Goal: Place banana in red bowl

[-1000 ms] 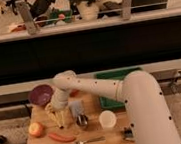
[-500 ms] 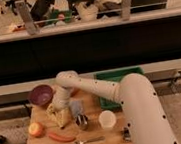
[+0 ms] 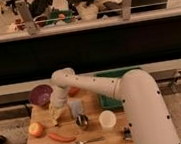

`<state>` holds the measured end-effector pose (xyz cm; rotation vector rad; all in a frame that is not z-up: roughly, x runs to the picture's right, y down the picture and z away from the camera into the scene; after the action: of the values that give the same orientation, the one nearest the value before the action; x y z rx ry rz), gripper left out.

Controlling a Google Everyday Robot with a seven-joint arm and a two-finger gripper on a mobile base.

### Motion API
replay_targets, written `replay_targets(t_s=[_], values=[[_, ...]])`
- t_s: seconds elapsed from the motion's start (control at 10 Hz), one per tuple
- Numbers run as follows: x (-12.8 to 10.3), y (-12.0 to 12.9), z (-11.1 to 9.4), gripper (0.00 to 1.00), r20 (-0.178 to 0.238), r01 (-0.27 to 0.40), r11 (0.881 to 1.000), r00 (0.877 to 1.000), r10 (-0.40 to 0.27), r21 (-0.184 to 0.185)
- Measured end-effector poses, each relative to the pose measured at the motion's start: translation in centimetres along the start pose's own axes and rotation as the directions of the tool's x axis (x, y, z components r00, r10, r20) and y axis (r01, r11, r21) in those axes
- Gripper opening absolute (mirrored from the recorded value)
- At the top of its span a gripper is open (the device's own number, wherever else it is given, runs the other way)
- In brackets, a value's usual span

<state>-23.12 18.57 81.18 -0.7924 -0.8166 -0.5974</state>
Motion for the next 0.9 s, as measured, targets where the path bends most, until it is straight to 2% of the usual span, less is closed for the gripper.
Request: replay_targets(t_s=[0.2, 0.3, 0.5, 0.7, 0.9], values=[[-1.0, 0.1, -2.1, 0.0, -0.049, 0.009, 1.0, 0.999, -0.008, 0.017], [-2.0, 0.0, -4.3, 0.0, -0.1, 0.015, 0.999, 0.995, -0.011, 0.041], [-3.2, 0.0, -7.2, 0.0, -0.174, 0.033, 0.996, 0.985, -0.019, 0.081], [-3.5, 0.0, -11.5, 0.0, -0.268, 0.073, 0.985, 0.963, -0.027, 0.159], [-1.9, -0.2, -14.6, 0.0, -0.33, 0.1, 0.972, 0.944, -0.024, 0.215]])
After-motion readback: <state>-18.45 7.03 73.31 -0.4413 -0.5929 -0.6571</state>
